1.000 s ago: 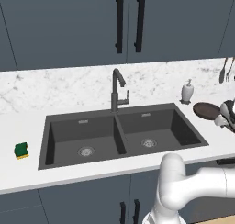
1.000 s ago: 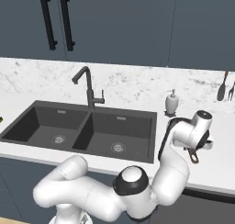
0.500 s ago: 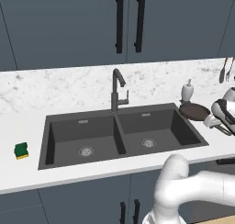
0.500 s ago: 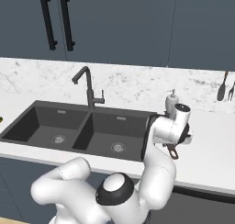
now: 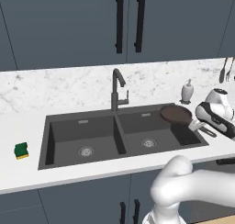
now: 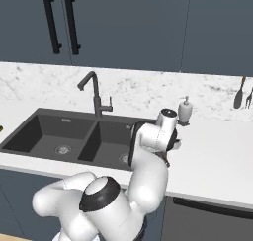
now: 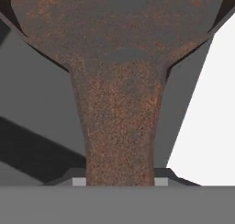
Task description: Pick the pan and sponge and place them into the sink. Then turn on the water.
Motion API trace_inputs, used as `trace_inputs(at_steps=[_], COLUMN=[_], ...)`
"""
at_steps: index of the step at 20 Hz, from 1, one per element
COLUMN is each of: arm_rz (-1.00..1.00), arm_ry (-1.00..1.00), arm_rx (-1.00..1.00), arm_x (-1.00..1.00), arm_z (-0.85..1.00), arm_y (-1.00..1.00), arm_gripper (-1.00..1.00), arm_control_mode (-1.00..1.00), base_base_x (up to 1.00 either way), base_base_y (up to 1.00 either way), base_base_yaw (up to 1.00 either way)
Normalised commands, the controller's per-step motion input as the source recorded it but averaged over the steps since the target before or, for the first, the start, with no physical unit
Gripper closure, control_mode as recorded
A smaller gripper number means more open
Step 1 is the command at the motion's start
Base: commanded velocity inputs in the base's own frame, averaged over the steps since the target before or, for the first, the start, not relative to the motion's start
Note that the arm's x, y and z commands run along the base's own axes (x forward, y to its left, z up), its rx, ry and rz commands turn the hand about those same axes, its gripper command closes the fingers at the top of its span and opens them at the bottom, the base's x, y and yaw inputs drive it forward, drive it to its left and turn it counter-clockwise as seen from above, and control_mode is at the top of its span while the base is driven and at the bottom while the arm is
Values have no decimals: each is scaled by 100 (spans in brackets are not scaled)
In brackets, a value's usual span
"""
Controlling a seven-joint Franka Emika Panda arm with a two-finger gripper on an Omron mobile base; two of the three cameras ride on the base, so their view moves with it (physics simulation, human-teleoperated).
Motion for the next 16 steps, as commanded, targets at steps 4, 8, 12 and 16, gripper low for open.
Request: trace_inputs(at_steps=[4,8,12,16], arm_rz=[22,15,4,6], arm_ry=[-1,0,2,6], arm_rx=[0,-5,-13,-10], arm_x=[10,14,26,33], arm_z=[0,0,0,0], arm_y=[62,66,51,29], arm_gripper=[100,100,100,100], arm_control_mode=[-100,-100,-100,-100], base_base_x=[0,0,0,0], base_base_y=[0,0,0,0], base_base_yaw=[0,0,0,0])
